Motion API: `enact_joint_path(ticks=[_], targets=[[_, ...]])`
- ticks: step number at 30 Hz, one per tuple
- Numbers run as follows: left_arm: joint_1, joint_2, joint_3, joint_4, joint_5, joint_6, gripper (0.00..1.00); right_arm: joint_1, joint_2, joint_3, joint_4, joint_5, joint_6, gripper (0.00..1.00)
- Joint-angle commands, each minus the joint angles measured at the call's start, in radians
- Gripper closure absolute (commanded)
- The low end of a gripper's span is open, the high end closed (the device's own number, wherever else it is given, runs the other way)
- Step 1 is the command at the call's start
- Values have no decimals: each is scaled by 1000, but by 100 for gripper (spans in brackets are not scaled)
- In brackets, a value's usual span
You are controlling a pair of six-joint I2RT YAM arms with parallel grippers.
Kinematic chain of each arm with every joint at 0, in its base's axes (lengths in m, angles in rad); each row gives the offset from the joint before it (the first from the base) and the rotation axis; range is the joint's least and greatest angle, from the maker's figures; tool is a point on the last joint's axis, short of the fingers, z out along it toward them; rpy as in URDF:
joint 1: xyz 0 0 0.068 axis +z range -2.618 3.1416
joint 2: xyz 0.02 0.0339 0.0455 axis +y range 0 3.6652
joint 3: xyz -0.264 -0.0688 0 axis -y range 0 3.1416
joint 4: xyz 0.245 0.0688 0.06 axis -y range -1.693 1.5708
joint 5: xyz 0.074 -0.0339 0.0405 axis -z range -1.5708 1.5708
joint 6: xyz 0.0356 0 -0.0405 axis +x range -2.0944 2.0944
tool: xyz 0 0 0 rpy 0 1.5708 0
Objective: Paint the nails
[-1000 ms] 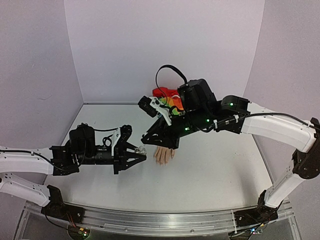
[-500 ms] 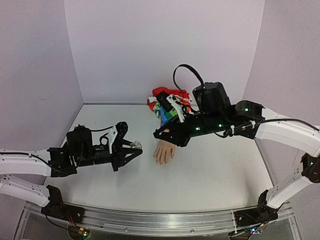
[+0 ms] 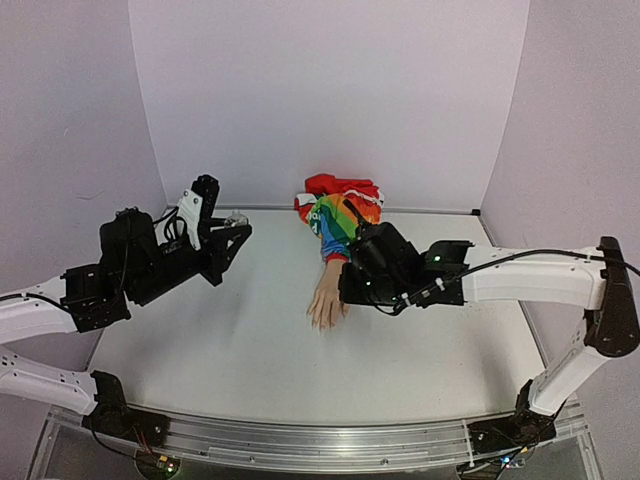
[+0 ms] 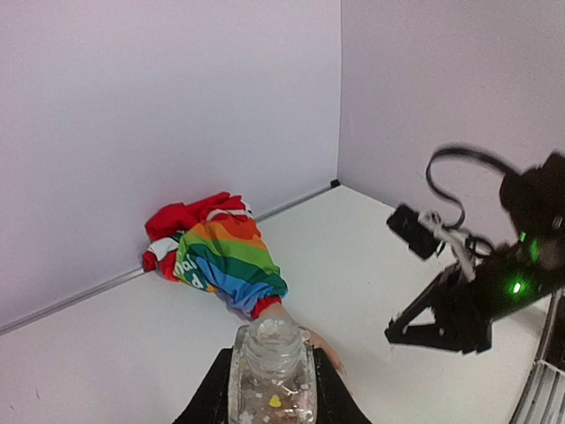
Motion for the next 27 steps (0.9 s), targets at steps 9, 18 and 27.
enact_joint_path(ticks=[9, 18, 27], targets=[[2, -42, -17, 18, -129, 149, 100, 5, 199, -18, 168, 61, 11, 100], [9, -68, -37, 13, -118, 119, 100, -11, 254, -25, 180, 26, 4, 100], [12, -56, -34, 10, -114, 119, 100, -25, 283, -12, 174, 48, 1, 100]])
